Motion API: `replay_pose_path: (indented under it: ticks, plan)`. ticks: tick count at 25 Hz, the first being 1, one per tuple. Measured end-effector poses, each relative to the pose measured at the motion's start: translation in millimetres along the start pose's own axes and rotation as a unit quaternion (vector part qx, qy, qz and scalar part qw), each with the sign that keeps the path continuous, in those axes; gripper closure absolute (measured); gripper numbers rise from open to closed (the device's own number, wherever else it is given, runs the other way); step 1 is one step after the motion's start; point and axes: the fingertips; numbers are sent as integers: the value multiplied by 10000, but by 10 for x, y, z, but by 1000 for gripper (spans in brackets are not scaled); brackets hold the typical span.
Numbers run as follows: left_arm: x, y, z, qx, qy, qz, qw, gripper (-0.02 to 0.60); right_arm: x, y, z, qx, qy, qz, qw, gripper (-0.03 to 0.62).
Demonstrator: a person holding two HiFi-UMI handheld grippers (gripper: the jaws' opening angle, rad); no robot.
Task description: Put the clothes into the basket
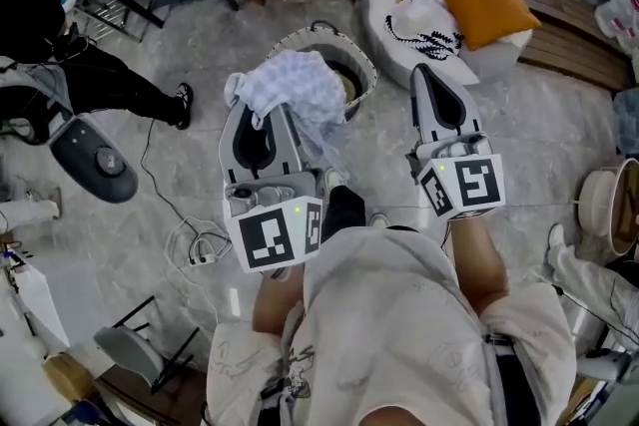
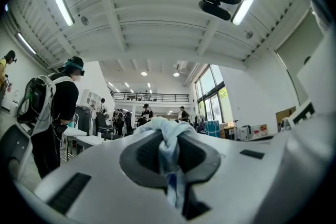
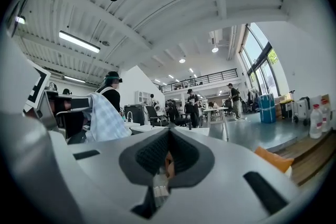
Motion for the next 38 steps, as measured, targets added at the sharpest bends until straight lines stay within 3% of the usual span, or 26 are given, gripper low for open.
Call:
replay_pose_path:
  ticks: [14, 24, 31, 38]
  plan:
    - [626, -658, 1066, -597, 598, 38, 9964, 549, 187, -236, 1050, -275, 79, -101, 9995, 606]
    - [614, -851, 1805, -742, 571, -99, 9956, 549, 27, -18, 1606, -470, -36, 31, 9989, 606]
    - [631, -804, 2391, -682, 661, -59, 9955, 549, -120, 346, 2153, -336, -152, 185, 9991, 606]
    - [213, -801, 2881, -381, 257, 24, 9989, 549, -221, 711, 2699, -63, -207, 254, 9994, 606]
Point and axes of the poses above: the fingertips, and each gripper's own axes: z forward along the fingers, y to its right, x out of its top, and after that the axes turned 7 degrees about -z, right-handed
